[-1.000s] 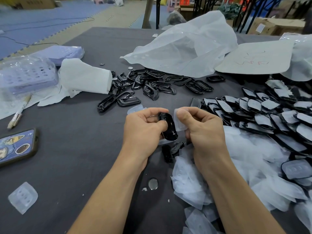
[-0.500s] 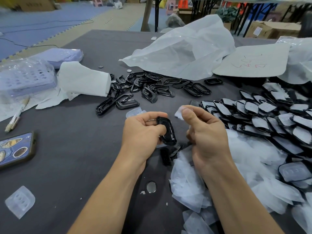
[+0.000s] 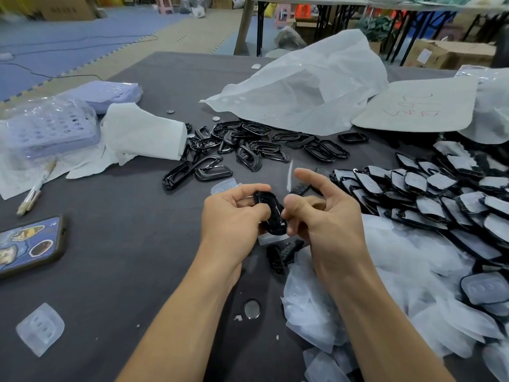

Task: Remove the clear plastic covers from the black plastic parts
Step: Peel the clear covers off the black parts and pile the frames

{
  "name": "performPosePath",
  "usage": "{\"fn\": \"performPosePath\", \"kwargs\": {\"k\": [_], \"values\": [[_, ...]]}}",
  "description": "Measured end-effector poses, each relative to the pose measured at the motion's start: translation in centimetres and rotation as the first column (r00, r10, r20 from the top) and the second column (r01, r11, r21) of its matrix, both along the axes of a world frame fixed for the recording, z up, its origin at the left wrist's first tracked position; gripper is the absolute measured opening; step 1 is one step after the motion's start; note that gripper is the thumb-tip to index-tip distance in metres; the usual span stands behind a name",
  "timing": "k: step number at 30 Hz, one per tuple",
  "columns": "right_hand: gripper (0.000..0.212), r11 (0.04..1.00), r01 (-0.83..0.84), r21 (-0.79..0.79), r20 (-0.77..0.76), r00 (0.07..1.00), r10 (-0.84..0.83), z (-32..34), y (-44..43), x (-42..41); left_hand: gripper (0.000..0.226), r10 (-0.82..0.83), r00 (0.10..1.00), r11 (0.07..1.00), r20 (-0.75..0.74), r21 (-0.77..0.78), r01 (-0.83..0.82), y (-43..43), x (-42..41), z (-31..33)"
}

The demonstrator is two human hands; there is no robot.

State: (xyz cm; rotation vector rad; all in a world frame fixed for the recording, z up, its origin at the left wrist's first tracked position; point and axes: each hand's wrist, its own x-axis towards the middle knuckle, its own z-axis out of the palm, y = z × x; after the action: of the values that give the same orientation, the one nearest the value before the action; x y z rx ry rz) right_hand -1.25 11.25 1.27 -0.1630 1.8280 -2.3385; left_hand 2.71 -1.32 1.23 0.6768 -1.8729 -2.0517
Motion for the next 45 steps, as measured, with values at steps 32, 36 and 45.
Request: {"fn": "performPosePath", "kwargs": {"k": [32,36,45], "values": [[0.023,0.965,-0.052,0.256,-0.026,0.998,0.061,2.8,-0.7,0.0,0.042,0.078,0.997,0.996,0.028,-0.045,-0.077,-0.8,-0.3,-0.6],[0.022,0.997,-0.041,0.069,0.069,0.997,0.037,1.4,-0.8,2.5,0.039,0.059,0.998,0.996,0.007,-0.061,-0.059,-0.2,-0.3,-0.6],[0.018,0.98,0.116,0.16,-0.14,0.986,-0.094,-0.6,-1.1,2.2,0.036,0.036,0.996,0.998,-0.083,-0.042,-0.04,-0.1,-0.4,-1.0]]}}
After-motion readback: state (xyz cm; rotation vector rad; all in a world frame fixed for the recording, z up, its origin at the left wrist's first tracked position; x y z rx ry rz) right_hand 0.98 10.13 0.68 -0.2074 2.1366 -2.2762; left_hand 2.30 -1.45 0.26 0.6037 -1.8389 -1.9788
